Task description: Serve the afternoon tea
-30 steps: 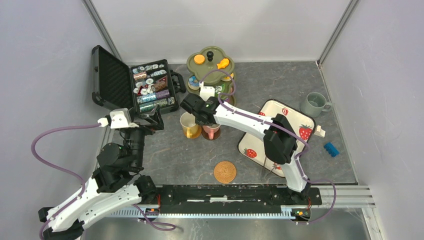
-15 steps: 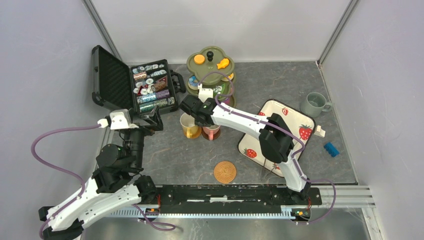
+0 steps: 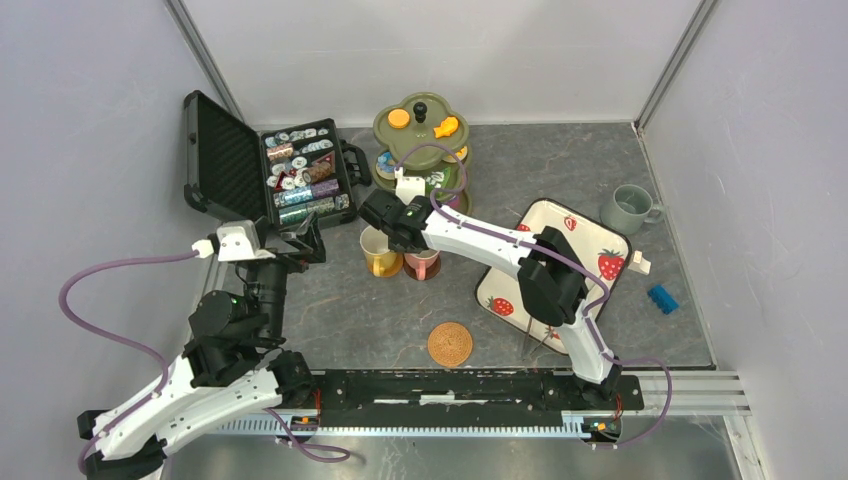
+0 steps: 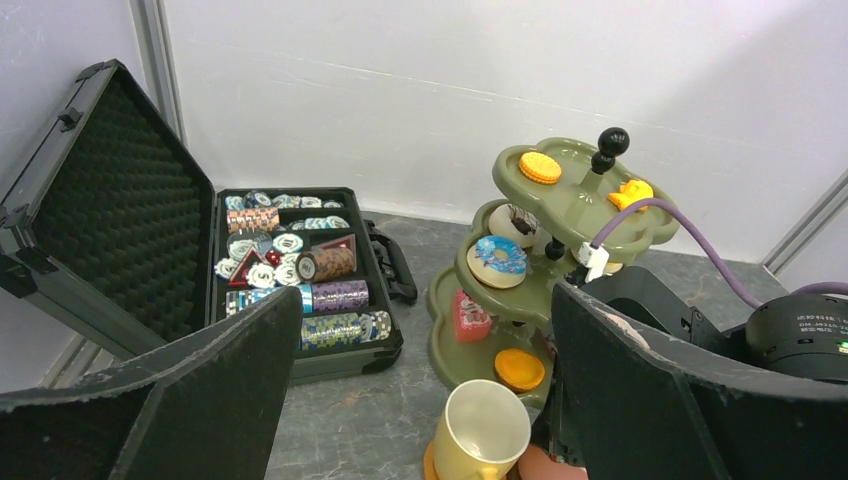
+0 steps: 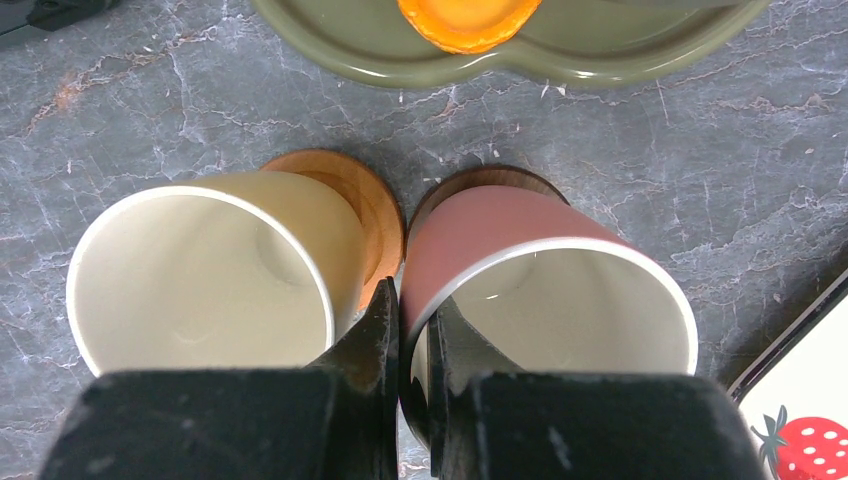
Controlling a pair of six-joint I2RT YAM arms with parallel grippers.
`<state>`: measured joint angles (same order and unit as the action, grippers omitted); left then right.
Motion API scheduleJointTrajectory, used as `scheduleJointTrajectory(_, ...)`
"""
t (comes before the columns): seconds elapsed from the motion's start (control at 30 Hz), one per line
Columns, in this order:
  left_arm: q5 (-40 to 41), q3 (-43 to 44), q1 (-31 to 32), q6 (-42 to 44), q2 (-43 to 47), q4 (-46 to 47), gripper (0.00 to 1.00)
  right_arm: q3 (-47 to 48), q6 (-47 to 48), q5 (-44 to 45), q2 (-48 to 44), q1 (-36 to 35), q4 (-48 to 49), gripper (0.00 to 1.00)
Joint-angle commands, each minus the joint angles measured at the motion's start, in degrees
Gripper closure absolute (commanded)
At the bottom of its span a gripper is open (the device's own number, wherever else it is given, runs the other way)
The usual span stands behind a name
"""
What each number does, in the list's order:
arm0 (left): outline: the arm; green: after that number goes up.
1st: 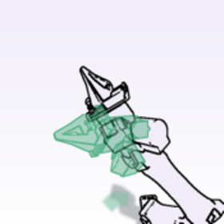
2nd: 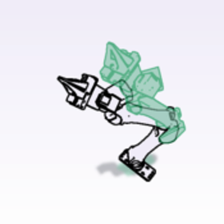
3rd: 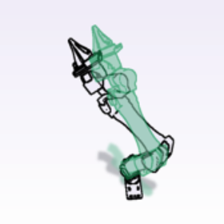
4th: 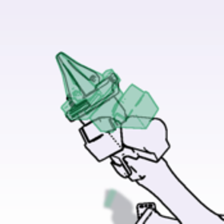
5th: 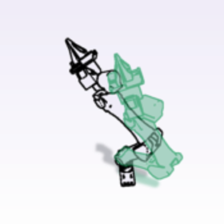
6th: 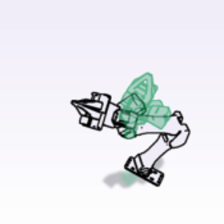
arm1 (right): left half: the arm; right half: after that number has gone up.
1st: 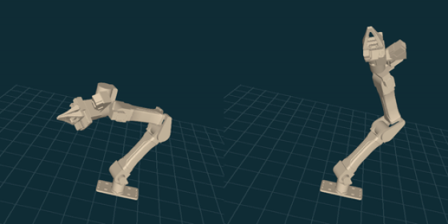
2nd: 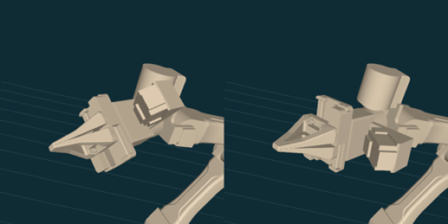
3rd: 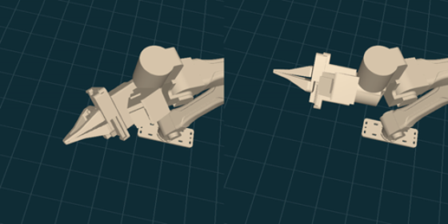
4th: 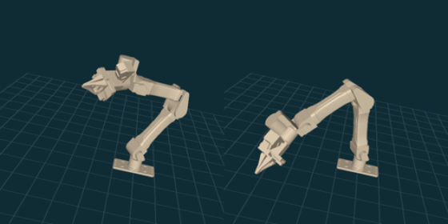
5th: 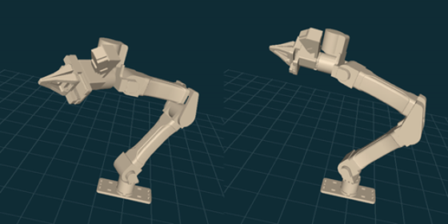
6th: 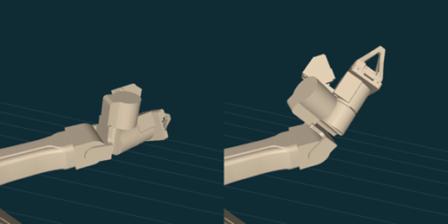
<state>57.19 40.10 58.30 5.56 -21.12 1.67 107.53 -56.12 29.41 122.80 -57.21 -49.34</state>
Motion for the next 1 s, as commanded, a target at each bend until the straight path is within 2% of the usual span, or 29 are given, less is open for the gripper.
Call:
scheduleJointTrajectory(0.0, 1.85, -0.06, 0.54, 2.21, 0.49, 2.63, 0.00, 0.99, 0.38, 1.55, -0.43, -0.09, 1.99, 0.91)
scheduleJointTrajectory(0.2, 2.09, -0.17, 0.88, 2.48, 0.69, 2.72, 0.00, 0.34, 0.09, 1.21, -0.70, -0.28, 2.06, 0.80)
scheduleJointTrajectory(0.4, 2.07, -0.09, 1.01, 2.54, 0.59, 2.63, 0.00, -0.18, 0.04, 0.65, -1.12, -0.27, 2.50, 0.77)
scheduleJointTrajectory(0.77, 1.87, 0.15, 0.94, 2.50, -0.35, 2.11, 0.00, -0.21, 1.87, 0.94, -3.30, -0.29, 3.32, 0.57)
scheduleJointTrajectory(0.97, 1.90, -0.01, 0.96, 2.85, -1.34, 2.16, 0.00, -3.66, 7.68, 0.49, -7.96, -0.27, 8.70, 0.46)
